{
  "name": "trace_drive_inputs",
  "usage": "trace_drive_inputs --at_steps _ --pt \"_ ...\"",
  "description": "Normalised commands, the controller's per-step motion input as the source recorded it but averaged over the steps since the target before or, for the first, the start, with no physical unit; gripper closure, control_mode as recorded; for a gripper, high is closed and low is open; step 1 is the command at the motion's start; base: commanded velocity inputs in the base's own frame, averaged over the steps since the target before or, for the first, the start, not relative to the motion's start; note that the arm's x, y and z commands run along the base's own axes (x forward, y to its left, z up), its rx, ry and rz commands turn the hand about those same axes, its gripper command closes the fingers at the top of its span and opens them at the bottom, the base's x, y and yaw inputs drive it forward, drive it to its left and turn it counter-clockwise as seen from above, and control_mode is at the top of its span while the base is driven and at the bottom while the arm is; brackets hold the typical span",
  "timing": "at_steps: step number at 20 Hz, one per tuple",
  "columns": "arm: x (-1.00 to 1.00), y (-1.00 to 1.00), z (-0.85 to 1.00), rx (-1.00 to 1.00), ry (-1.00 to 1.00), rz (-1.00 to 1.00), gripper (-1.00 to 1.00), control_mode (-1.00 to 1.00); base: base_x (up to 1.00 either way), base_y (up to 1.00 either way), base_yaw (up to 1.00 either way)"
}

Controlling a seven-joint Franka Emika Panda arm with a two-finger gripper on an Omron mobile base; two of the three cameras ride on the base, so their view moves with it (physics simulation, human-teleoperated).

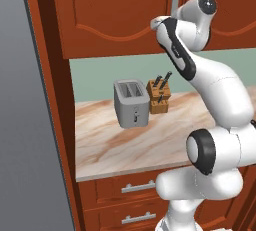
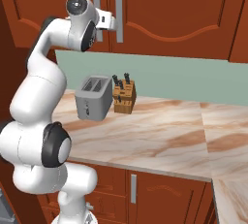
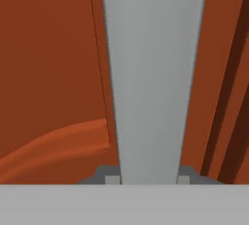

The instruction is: Open the cabinet, pick the kettle from the cabinet, and place it in the sink.

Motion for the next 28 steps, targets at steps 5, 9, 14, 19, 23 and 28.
trace_drive_inputs --at_steps 5,9,14,19,23,28 --pt "-0.05 0.46 -0.03 0.0 0.02 0.01 1.0 -1.0 0.0 0.0 0.0" --pt "-0.28 0.42 0.0 0.0 0.0 0.04 1.0 -1.0 0.0 0.0 0.0" --pt "-0.48 0.38 0.0 0.0 0.0 0.04 1.0 -1.0 0.0 0.0 0.0" --pt "-0.53 0.43 0.0 -0.05 -0.03 0.0 1.0 -1.0 0.0 0.0 0.0" --pt "-0.53 0.44 0.01 -0.09 -0.02 0.0 1.0 -1.0 0.0 0.0 0.0" --pt "-0.52 0.44 0.0 -0.1 -0.04 0.0 1.0 -1.0 0.0 0.0 0.0"
